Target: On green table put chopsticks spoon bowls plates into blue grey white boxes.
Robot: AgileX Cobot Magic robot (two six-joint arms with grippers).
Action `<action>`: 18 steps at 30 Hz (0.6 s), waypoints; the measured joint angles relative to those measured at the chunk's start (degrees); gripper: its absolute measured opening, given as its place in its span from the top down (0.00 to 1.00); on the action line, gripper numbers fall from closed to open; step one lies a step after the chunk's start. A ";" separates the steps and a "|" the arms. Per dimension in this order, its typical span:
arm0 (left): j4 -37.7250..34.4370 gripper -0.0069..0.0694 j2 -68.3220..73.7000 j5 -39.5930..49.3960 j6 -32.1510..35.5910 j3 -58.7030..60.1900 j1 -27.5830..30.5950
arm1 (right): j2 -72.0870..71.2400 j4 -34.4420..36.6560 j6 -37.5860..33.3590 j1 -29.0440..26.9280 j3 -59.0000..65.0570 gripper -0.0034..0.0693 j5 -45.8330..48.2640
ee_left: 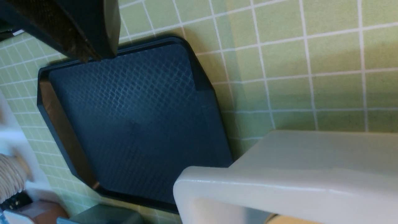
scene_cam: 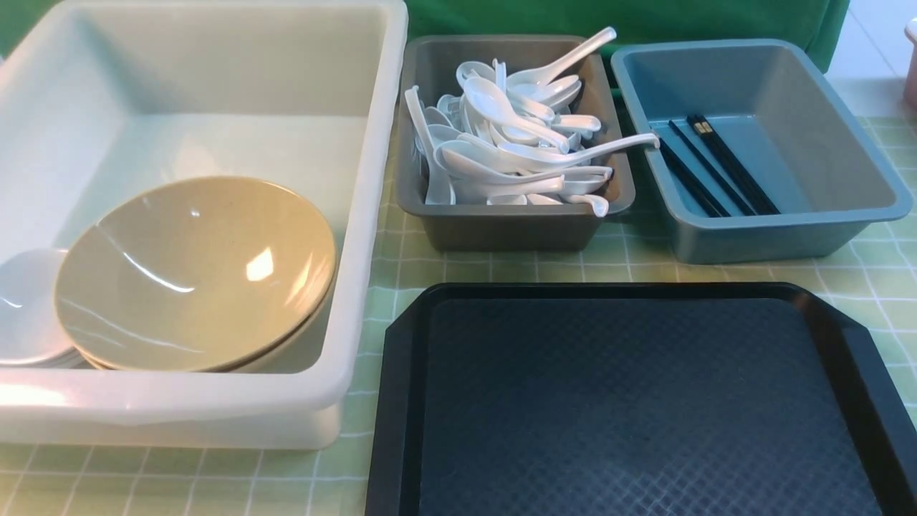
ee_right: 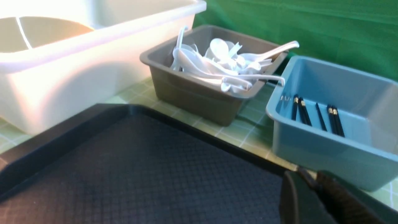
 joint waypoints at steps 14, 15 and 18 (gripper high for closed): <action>0.13 0.91 0.00 -0.14 -0.08 0.00 0.00 | -0.06 0.00 0.00 0.00 0.06 0.83 0.04; 1.56 0.91 0.00 -0.68 0.42 0.22 0.00 | -0.06 0.00 0.00 0.00 0.06 0.82 0.04; 9.59 0.91 0.00 -6.81 5.48 3.10 0.00 | -0.06 0.00 -0.02 0.00 0.06 0.82 0.04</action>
